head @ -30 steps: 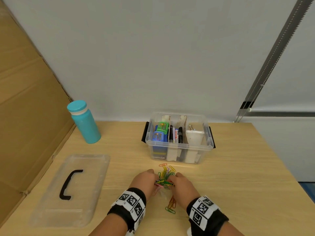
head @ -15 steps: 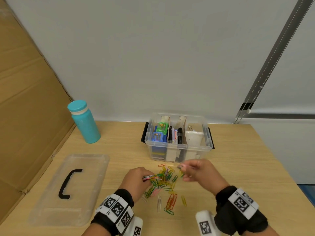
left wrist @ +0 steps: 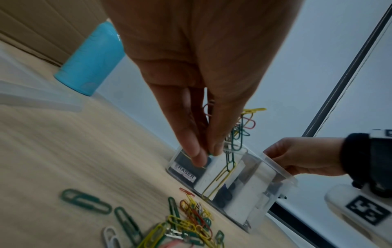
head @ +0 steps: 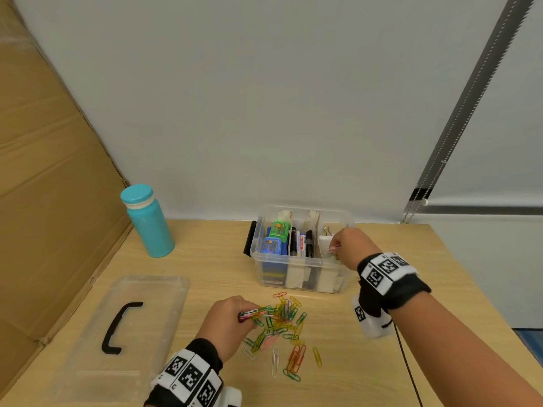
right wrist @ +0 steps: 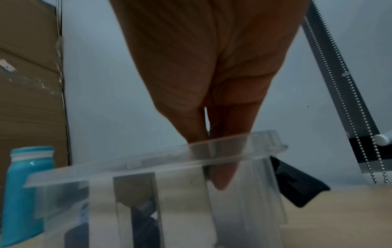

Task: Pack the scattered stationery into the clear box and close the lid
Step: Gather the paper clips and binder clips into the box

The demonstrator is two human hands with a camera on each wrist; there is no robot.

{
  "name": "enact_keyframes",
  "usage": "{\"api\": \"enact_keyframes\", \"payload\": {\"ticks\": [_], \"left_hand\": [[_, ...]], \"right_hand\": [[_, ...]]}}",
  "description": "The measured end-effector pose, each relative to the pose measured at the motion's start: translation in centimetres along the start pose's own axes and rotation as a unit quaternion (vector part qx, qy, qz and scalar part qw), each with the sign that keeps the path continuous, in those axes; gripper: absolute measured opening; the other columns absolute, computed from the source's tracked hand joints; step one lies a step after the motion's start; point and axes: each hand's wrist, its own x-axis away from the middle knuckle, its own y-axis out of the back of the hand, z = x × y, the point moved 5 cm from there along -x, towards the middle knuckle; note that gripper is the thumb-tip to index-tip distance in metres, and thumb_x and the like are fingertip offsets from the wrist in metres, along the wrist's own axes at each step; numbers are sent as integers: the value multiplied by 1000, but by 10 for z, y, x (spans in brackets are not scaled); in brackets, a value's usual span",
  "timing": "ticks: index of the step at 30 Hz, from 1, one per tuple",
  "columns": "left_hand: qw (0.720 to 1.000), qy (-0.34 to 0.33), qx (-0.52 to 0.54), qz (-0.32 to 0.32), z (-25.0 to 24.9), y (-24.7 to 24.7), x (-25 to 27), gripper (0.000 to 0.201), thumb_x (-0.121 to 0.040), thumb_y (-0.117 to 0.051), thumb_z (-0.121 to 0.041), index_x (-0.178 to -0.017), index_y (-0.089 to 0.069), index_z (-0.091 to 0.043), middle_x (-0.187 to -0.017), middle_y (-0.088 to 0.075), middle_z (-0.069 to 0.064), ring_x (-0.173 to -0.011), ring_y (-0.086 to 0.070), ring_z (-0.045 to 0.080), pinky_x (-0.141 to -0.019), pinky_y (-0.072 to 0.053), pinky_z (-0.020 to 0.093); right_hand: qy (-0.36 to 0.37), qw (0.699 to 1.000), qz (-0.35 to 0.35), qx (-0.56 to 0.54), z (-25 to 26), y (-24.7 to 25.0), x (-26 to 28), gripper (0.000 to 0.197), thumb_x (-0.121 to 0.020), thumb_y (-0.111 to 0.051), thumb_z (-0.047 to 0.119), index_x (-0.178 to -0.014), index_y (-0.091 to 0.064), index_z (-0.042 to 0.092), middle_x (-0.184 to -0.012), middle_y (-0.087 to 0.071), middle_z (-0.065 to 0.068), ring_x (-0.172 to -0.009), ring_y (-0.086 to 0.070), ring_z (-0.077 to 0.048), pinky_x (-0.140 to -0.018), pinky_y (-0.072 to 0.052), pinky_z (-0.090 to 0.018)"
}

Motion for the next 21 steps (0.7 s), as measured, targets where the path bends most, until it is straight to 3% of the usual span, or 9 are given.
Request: {"api": "enact_keyframes", "payload": {"ticks": [3, 5, 7, 10, 12, 15, 17, 21], "left_hand": [[1000, 3, 6, 0, 0, 1, 0, 20, -83, -66, -10, -90, -76, -26, -84, -65, -3, -80, -59, 12, -72, -48, 20], [1000, -1, 14, 0, 0, 2, 2, 25, -83, -66, -9, -85, -74, -33, -84, -66, 0, -81, -62, 15, -77, -52, 30], [1000, -8, 23, -4, -1, 3, 3, 39, -82, -67, -8, -74, -67, -46, -83, -66, 1, -81, -63, 16, -78, -53, 34], [999, -22, 37, -10, -10, 8, 1, 51, -81, -67, -5, -66, -64, -54, -81, -66, -1, -80, -64, 16, -78, -53, 35], [998, -40, 50, -19, -24, 12, -6, 44, -81, -67, -5, -73, -70, -48, -80, -66, -1, -80, -63, 15, -78, -53, 34], [997, -72, 24, -27, -59, 15, -26, 18, -86, -64, -13, -93, -73, -27, -80, -62, -7, -76, -58, 6, -71, -47, 19], [996, -87, 10, -27, -87, 14, -46, 19, -89, -61, -16, -106, -69, -22, -86, -62, -9, -77, -57, 2, -69, -44, 12], [992, -115, -42, -32, -138, 2, -90, 26, -91, -56, -10, -113, -68, -16, -104, -66, 1, -94, -61, 17, -88, -48, 26]], "right_hand": [[4, 995, 85, 50, 5, -10, -8, 26, -95, -51, 13, -116, -65, 9, -121, -63, -9, -109, -59, -21, -96, -44, -28], [15, 995, 90, 28, 6, -9, -4, 30, -97, -48, 14, -123, -61, 12, -129, -59, -7, -116, -56, -20, -100, -40, -28], [28, 999, 30, -27, 2, -3, 9, 30, -98, -45, 15, -123, -60, 15, -128, -59, -4, -115, -56, -18, -99, -41, -28], [67, 983, -159, -63, -12, 3, 46, 27, -98, -44, 20, -117, -63, 16, -118, -64, -2, -106, -58, -14, -92, -44, -23], [74, 971, -222, -44, -23, -9, 74, 31, -98, -43, 23, -122, -61, 16, -122, -63, -2, -113, -56, -15, -96, -43, -26], [81, 970, -227, -20, -39, -39, 94, 41, -98, -40, 27, -138, -47, 17, -142, -49, -1, -130, -45, -16, -109, -37, -35], [96, 969, -229, -18, -44, -50, 95, 46, -99, -33, 31, -143, -38, 18, -148, -39, 2, -136, -37, -13, -112, -31, -33], [97, 964, -247, -28, -44, -54, 92, 52, -96, -26, 33, -143, -40, 16, -148, -40, 1, -137, -36, -14, -112, -33, -34]]}}
